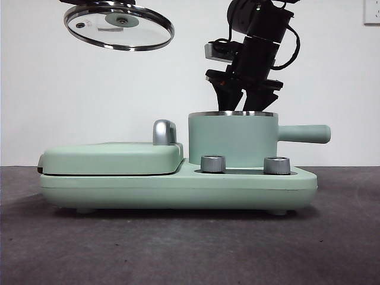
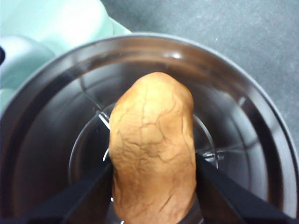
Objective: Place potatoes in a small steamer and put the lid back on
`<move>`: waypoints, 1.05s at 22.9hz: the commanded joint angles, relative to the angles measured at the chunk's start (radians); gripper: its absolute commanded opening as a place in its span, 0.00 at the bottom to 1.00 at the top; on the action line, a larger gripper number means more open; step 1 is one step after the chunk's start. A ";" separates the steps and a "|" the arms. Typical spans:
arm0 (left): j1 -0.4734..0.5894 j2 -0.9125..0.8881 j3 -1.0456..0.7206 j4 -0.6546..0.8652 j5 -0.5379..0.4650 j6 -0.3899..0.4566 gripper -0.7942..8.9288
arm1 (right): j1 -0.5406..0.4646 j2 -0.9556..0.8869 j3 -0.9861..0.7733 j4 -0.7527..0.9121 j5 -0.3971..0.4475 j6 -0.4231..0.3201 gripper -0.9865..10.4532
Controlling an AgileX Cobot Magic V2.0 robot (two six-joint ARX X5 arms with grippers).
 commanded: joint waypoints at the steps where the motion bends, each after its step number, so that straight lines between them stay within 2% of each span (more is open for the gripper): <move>1: -0.003 -0.003 0.018 0.033 0.005 0.006 0.09 | 0.004 0.020 0.027 0.001 0.000 -0.008 0.30; 4: -0.003 -0.003 0.018 0.033 0.005 0.006 0.09 | 0.004 0.019 0.028 0.000 -0.001 -0.006 0.39; 9: -0.003 -0.003 0.018 0.023 0.005 0.007 0.09 | 0.004 -0.026 0.040 -0.008 0.000 0.011 0.40; 13: -0.003 -0.003 0.018 0.000 0.006 0.011 0.09 | 0.004 -0.164 0.040 0.001 -0.047 0.108 0.40; 17: -0.003 -0.003 0.018 0.005 0.006 0.018 0.09 | 0.004 -0.304 0.024 0.004 -0.046 0.108 0.40; 20: -0.005 -0.003 0.018 0.006 0.014 0.017 0.09 | 0.005 -0.431 -0.085 0.085 -0.037 0.110 0.40; 24: -0.005 -0.003 0.018 0.013 0.037 0.014 0.09 | 0.005 -0.645 -0.348 0.228 -0.013 0.113 0.39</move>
